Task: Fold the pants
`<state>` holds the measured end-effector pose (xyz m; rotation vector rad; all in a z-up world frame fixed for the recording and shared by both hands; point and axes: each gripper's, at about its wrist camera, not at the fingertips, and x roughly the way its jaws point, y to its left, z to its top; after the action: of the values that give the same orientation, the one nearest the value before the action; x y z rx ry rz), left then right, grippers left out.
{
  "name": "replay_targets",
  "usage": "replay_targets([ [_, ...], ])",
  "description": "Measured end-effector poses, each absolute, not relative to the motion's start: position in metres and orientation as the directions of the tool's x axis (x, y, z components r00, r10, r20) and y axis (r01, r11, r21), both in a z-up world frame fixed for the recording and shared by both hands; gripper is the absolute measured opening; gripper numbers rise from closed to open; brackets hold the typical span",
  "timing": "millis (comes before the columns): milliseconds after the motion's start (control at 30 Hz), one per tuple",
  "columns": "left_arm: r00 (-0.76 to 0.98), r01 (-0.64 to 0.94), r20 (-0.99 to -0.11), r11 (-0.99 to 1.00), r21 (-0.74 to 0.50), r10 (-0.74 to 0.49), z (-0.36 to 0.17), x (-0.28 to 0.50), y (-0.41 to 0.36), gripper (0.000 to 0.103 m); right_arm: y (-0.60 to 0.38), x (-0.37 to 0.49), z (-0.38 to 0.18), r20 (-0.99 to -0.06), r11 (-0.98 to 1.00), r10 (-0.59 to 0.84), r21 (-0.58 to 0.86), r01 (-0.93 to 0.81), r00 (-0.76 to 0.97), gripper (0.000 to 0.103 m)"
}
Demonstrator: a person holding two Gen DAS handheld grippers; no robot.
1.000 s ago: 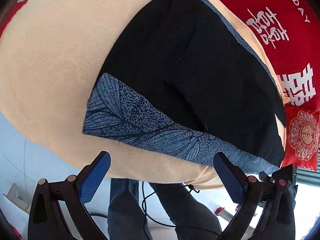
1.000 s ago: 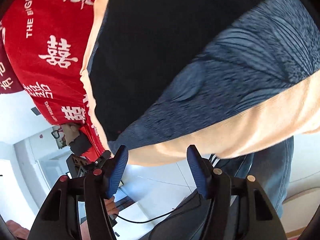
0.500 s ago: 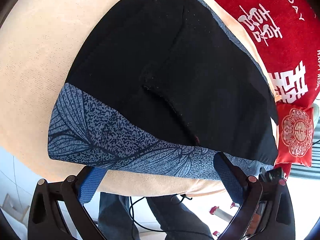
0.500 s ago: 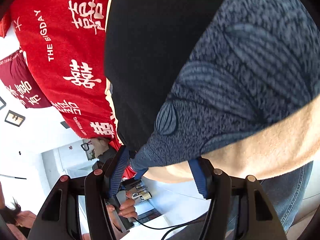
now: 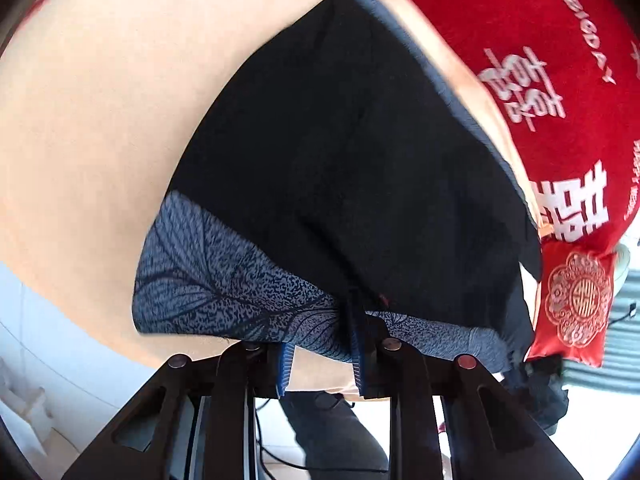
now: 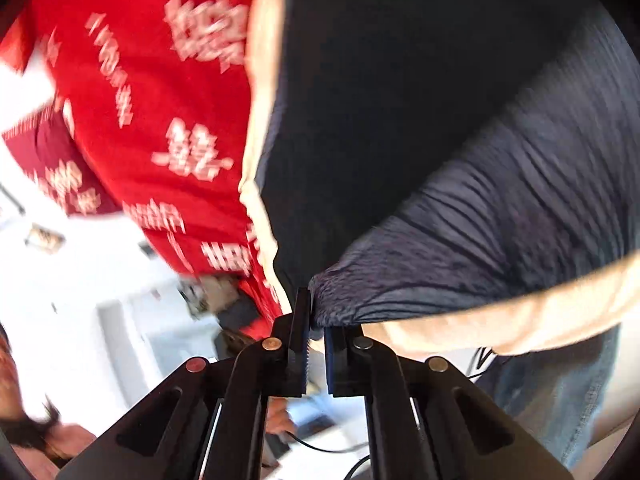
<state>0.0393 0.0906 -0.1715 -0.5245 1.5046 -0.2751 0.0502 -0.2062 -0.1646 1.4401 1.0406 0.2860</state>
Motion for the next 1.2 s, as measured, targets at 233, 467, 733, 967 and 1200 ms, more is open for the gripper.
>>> replay_targets([
  [233,0.197,-0.089,-0.848,0.853,-0.515,-0.492,-0.109,0.103,0.071,0.025,-0.243,0.164,-0.096,-0.463,0.385,0.773,0.886,0.26,0.434,0.007],
  [467,0.345,0.028,-0.852,0.911,-0.41,-0.394,-0.111,0.231,0.027,0.03,-0.278,0.303,-0.112,-0.536,0.476,0.77,0.844,0.246,0.346,0.01],
  [733,0.283,-0.063,-0.942,0.977,-0.204,-0.178,-0.179,0.303,-0.003,0.054,-0.283,0.377,-0.185,-0.694,0.609,0.685,0.712,0.349,0.22,0.011],
  [967,0.311,0.005,-0.938,0.987,-0.16,-0.153,-0.145,0.279,-0.006,0.085,-0.243,0.363,-0.113,-0.779,0.77,0.578,0.62,0.153,0.244,0.078],
  [1200,0.295,0.081,-0.955,0.997,-0.003,-0.027,-0.181,0.287,-0.065,0.085,-0.195,0.386,-0.151,-0.882,0.887,0.457,0.461,0.01,0.115,0.028],
])
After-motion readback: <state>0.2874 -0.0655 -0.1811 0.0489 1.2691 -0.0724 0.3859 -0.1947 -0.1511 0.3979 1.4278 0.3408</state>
